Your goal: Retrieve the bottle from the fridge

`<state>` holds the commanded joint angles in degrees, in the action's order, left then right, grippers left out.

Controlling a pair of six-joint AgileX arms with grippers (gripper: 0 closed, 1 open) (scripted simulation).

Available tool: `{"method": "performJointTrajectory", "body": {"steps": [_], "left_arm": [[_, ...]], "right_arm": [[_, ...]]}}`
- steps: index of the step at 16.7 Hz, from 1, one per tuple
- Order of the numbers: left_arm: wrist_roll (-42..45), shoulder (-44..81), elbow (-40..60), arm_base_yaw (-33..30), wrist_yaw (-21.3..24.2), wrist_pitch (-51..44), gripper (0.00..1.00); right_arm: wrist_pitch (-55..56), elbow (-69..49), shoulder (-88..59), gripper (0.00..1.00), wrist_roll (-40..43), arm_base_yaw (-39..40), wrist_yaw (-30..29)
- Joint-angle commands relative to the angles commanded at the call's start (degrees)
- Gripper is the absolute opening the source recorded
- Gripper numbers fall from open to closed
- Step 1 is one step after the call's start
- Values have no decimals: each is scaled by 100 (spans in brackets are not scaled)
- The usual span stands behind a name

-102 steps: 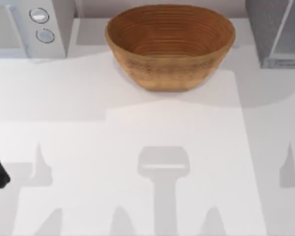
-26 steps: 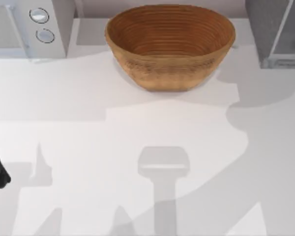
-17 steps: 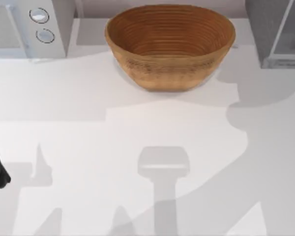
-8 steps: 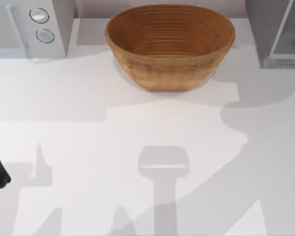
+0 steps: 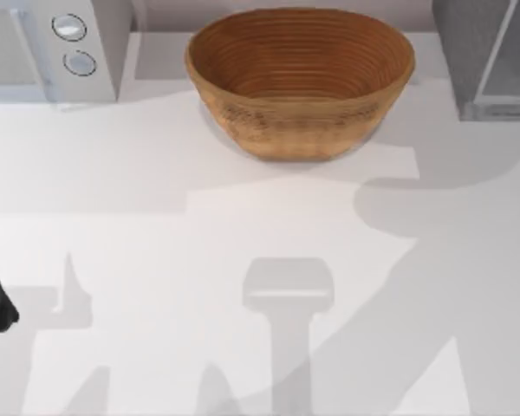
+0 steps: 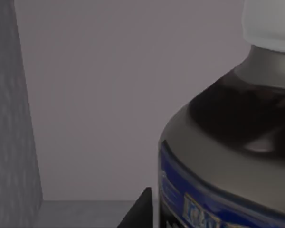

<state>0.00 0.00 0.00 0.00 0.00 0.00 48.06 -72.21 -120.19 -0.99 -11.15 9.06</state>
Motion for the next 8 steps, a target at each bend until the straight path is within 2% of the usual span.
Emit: {"method": "performJointTrajectory", "body": {"steps": [4,8], "left_arm": [[0,0,0,0,0,0,100],[0,0,0,0,0,0,100]], "right_arm": [[41,113,53,0,-4,-12,11],[319,962,625,0,9,-116,94]]}}
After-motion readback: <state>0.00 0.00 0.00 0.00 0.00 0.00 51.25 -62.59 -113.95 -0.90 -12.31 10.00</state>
